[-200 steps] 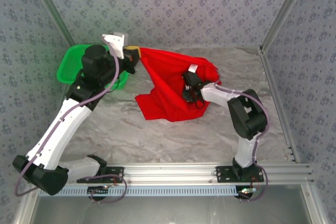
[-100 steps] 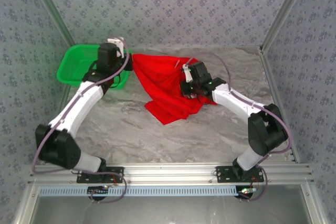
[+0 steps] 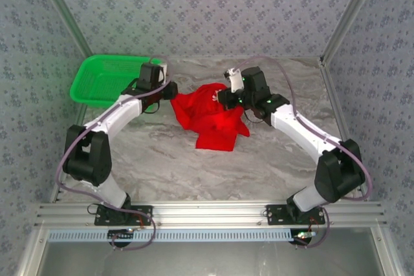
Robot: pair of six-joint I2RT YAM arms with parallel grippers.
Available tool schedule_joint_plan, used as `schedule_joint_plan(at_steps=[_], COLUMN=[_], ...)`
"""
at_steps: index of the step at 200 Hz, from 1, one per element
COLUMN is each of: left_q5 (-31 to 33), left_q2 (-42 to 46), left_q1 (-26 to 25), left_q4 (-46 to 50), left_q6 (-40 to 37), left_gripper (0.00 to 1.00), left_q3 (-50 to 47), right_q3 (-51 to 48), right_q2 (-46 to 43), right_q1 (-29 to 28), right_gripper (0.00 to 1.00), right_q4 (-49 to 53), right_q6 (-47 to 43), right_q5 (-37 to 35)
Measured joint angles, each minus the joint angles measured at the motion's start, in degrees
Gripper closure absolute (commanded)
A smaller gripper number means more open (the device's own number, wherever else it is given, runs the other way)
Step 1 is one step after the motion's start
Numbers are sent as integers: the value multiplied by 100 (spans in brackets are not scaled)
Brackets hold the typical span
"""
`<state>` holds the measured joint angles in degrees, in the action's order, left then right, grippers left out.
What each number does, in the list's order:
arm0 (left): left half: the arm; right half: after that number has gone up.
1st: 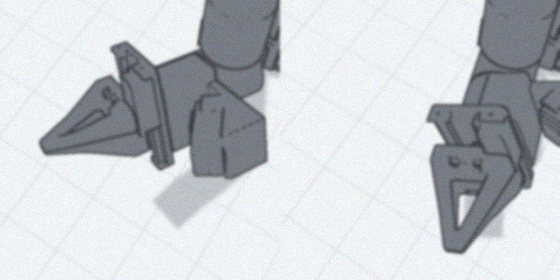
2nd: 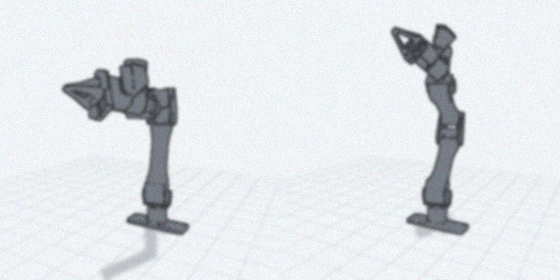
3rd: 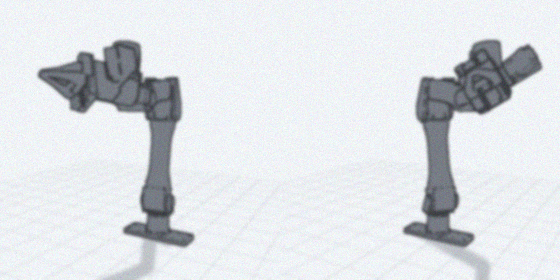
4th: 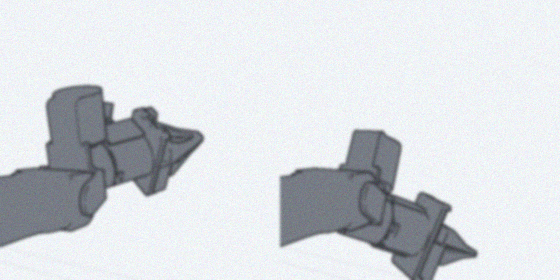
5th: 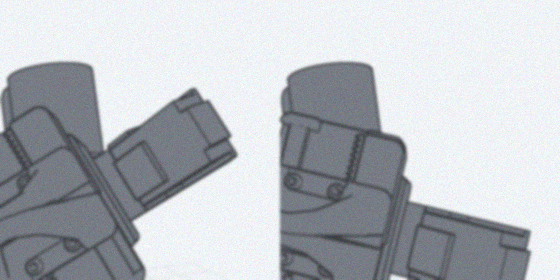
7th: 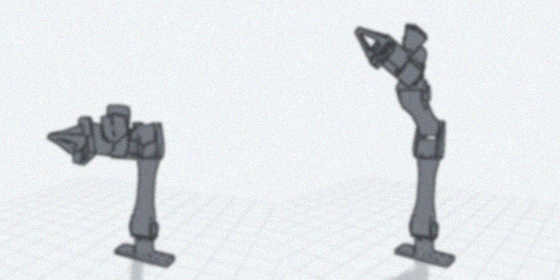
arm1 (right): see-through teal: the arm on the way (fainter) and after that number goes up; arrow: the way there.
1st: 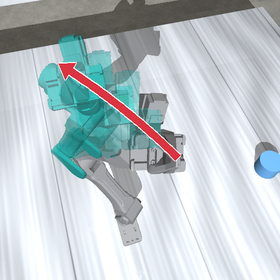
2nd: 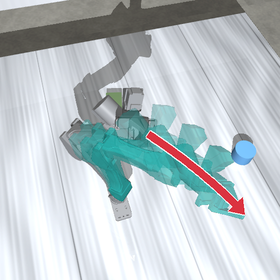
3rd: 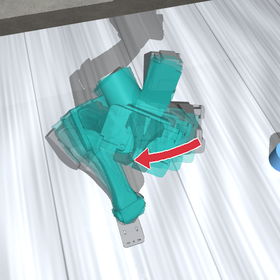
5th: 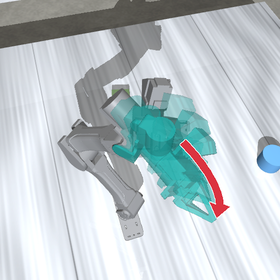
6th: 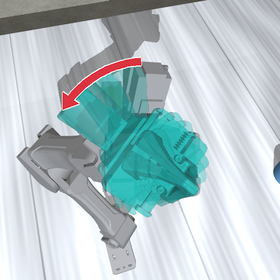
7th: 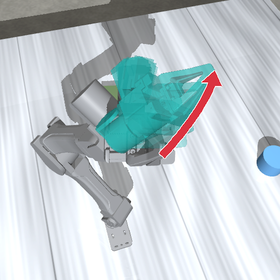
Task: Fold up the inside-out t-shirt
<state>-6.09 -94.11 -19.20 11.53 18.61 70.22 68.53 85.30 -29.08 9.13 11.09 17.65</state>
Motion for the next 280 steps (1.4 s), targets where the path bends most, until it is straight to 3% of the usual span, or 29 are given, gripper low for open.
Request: schedule_joint_plan(at_steps=[21,31,51,74,105,138,163,221,280], left_q5=[-234,-365,-824,-1582,-2173,-2350,-2363,-1974,-1150], left_q2=[546,940,1480,1329,597,-37,-155,-55,-50], left_q1=[-17,-42,-275,-761,-1215,-1268,-1139,-514,-691], left_q4=[-282,-450,-881,-1541,-1864,-1851,-1875,-1904,-1290], left_q6=[260,356,568,813,1005,1086,1178,1272,903], left_gripper=[30,23,20,20,27,69,85,86,66], left_q3=[-651,-973,-1202,-1003,-632,-221,-166,-787,-887], right_q3=[0,-2,-46,-151,-258,-433,-459,-337,22], right_q2=[-251,-363,-516,-588,-592,-682,-863,-1443,-1338], right_q1=[90,146,227,245,245,249,304,758,881], right_gripper=[100,100,100,100,100,100,100,100,100], right_q4=[-83,-146,-426,-682,-778,-848,-776,-1023,-1810], right_q6=[-26,-42,-42,-42,-44,-48,-157,-107,533], right_q5=[120,162,271,334,404,431,422,557,1318])
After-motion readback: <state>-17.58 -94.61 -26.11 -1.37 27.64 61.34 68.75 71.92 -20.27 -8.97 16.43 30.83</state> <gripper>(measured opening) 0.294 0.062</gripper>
